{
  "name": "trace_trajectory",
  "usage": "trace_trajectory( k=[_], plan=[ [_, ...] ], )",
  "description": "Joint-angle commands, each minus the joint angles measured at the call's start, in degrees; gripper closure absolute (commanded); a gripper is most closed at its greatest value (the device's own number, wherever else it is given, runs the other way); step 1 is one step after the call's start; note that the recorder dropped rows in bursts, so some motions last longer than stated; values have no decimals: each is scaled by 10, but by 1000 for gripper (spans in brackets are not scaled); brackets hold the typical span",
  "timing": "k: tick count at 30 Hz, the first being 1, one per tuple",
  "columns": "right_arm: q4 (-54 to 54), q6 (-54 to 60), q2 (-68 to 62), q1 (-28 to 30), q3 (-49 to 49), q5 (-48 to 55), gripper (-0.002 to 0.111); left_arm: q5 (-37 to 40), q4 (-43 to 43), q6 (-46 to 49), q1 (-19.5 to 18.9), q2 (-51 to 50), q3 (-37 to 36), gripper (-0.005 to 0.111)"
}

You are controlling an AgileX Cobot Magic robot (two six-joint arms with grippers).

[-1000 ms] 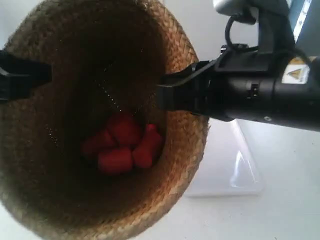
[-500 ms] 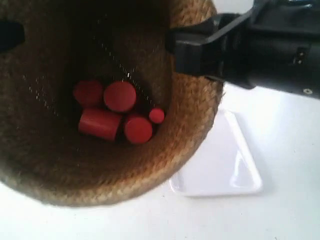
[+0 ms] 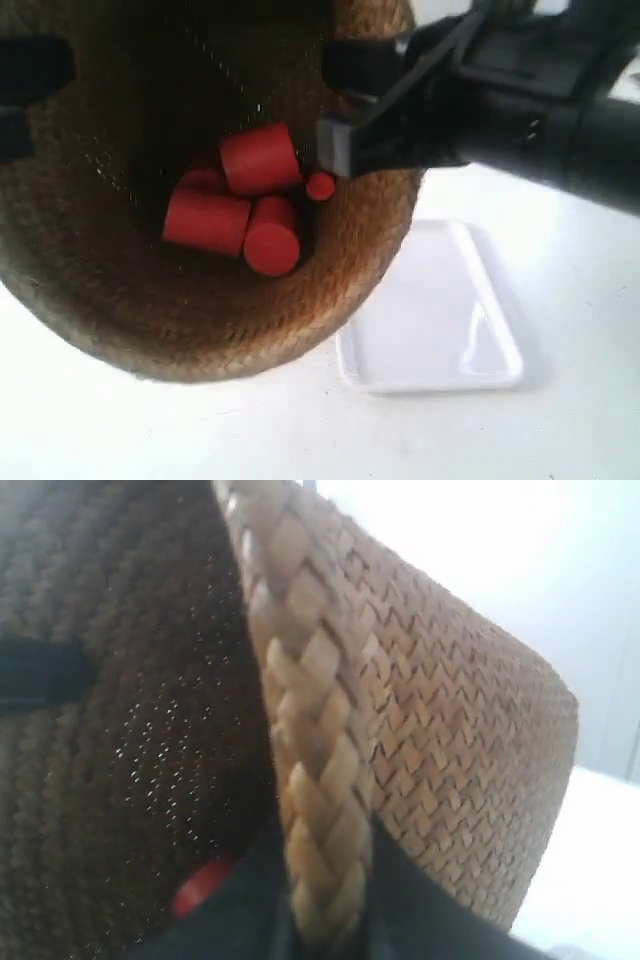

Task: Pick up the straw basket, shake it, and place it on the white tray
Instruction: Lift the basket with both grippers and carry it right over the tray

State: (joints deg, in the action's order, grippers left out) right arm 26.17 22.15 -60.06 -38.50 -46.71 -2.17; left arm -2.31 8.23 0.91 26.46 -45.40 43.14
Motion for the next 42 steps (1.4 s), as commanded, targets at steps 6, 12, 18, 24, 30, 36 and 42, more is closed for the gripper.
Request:
trace_trajectory(
  k=[6, 12, 18, 24, 30, 36, 42],
  plan=[
    [-16, -13, 46, -20, -11, 36, 108, 88, -17, -9, 22, 30, 20, 107],
    [37, -55, 53, -10, -39, 145, 108, 179, 21, -31, 35, 30, 59, 107],
    [-3, 20, 57, 2, 37, -30, 108, 98, -67, -14, 20, 40, 32, 107],
    [39, -70, 68, 2, -8, 126, 108, 203, 3, -69, 15, 40, 84, 107],
    [29, 17, 39, 5, 63, -58, 108, 120, -59, -31, -9, -3, 15, 107],
    [49, -43, 87, -13, -14, 134, 108, 224, -21, -42, 19, 25, 67, 107],
    [41, -14, 30, 16, 42, -23, 108, 44, -71, -50, 13, -23, -23, 107]
  ],
)
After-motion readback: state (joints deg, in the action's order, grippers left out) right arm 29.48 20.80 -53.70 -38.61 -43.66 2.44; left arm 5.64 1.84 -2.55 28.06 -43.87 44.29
